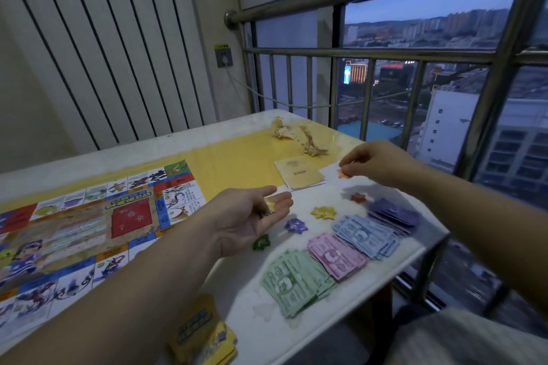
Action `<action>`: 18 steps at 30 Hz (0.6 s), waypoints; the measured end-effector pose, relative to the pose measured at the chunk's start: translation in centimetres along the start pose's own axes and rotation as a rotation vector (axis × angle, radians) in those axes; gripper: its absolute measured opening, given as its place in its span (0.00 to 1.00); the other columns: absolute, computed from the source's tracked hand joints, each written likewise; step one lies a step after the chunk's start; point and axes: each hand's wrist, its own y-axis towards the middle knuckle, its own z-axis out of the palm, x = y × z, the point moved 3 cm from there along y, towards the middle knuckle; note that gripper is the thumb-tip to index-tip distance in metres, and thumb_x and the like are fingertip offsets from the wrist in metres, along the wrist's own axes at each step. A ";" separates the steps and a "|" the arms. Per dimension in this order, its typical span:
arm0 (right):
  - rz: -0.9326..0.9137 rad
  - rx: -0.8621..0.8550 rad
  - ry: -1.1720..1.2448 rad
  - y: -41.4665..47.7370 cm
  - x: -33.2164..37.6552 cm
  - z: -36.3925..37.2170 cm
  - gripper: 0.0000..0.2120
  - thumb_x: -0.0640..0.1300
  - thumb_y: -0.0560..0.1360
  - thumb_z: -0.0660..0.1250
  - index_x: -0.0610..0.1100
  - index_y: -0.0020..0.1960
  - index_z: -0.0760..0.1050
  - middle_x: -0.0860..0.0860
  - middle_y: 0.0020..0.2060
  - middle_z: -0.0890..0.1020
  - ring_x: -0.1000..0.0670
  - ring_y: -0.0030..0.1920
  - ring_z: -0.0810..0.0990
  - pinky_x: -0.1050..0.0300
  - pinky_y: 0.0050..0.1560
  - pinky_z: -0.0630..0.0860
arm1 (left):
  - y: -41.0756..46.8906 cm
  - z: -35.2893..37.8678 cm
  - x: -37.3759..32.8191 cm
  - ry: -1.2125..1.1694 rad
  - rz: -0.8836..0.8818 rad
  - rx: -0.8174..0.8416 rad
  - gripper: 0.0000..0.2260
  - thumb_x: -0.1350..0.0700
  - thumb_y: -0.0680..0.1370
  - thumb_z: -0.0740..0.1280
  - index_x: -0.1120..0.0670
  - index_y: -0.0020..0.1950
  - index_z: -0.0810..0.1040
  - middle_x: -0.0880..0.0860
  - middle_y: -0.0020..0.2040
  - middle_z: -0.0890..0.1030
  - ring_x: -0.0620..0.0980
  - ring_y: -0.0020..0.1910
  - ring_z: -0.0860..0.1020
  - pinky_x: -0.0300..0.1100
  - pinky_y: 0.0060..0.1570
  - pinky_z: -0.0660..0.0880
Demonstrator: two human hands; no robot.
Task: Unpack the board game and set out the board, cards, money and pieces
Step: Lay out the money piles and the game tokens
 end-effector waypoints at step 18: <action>-0.189 0.231 0.082 -2.6 1.9 2.1 0.10 0.49 0.76 0.67 0.49 0.55 0.81 0.60 0.45 0.81 0.63 0.43 0.77 0.68 0.41 0.72 | 1.5 0.6 1.4 0.106 0.015 0.046 0.11 0.70 0.79 0.57 0.64 0.57 0.76 0.61 0.50 0.83 0.52 0.45 0.83 0.39 0.40 0.81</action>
